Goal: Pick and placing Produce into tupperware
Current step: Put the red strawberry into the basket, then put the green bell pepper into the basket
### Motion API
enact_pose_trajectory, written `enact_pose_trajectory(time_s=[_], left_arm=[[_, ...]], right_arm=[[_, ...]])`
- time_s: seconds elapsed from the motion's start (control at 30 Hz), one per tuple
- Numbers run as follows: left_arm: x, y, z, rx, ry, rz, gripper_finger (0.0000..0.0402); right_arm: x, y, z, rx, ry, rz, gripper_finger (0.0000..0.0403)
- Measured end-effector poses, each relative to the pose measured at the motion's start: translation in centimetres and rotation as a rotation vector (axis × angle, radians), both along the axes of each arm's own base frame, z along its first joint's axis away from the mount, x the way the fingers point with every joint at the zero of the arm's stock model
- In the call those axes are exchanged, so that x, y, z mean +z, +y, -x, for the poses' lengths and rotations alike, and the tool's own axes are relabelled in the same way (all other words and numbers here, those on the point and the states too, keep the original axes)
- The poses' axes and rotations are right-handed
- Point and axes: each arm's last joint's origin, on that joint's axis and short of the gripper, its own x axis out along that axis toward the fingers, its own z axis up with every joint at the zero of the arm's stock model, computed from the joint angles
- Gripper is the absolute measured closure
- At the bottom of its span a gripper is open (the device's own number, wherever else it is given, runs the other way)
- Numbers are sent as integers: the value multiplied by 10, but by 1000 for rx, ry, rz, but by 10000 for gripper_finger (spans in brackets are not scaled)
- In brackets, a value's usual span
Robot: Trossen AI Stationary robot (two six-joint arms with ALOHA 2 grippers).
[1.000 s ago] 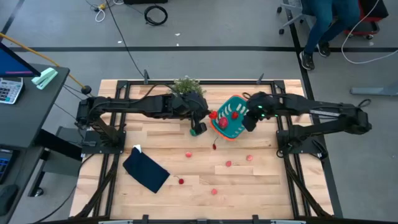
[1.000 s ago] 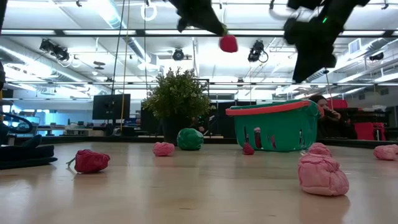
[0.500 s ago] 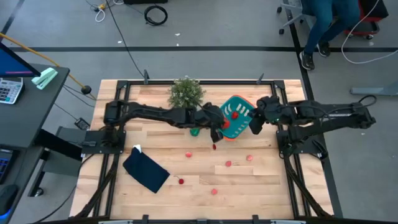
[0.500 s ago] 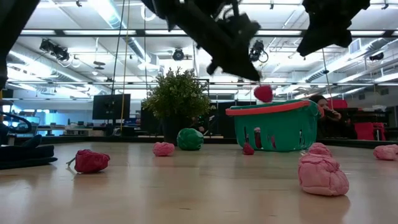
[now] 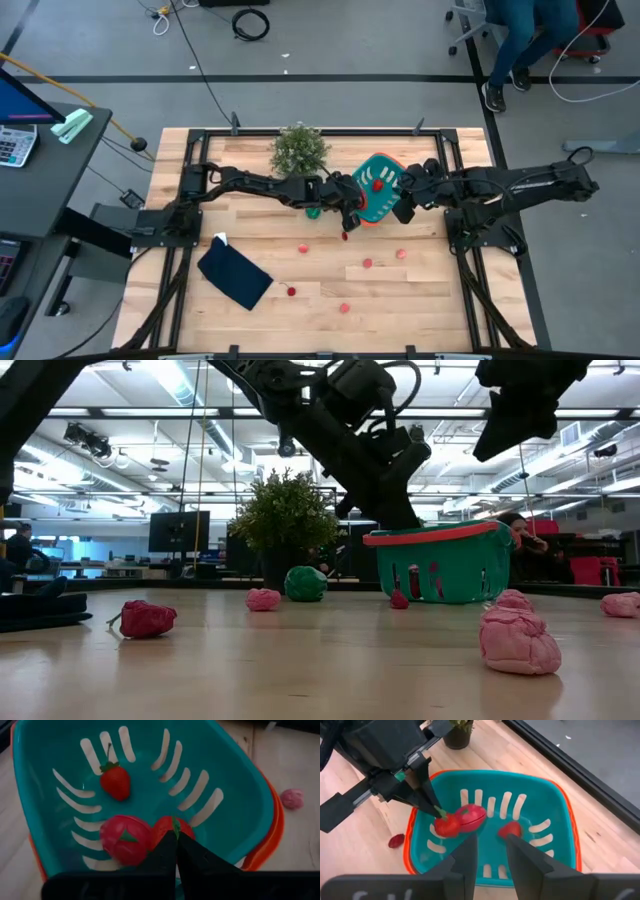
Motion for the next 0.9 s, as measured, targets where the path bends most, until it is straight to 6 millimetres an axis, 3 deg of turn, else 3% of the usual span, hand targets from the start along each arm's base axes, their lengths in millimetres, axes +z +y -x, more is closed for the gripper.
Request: enact_pose_trajectory(time_s=[0.33, 0.63, 0.73, 0.9], left_arm=[[-1, -1, 1, -70, 46, -83, 373], [1, 4, 3, -64, 55, -87, 309], [15, 9, 7, -72, 33, -116, 296], [59, 12, 31, -87, 58, -145, 290]], right_arm=[[-1, 0, -1, 0, 4, 0, 293], [-1, 0, -1, -5, 0, -5, 293], [-1, 0, -1, -6, 0, -5, 293], [-1, 0, -1, -6, -1, -6, 293]])
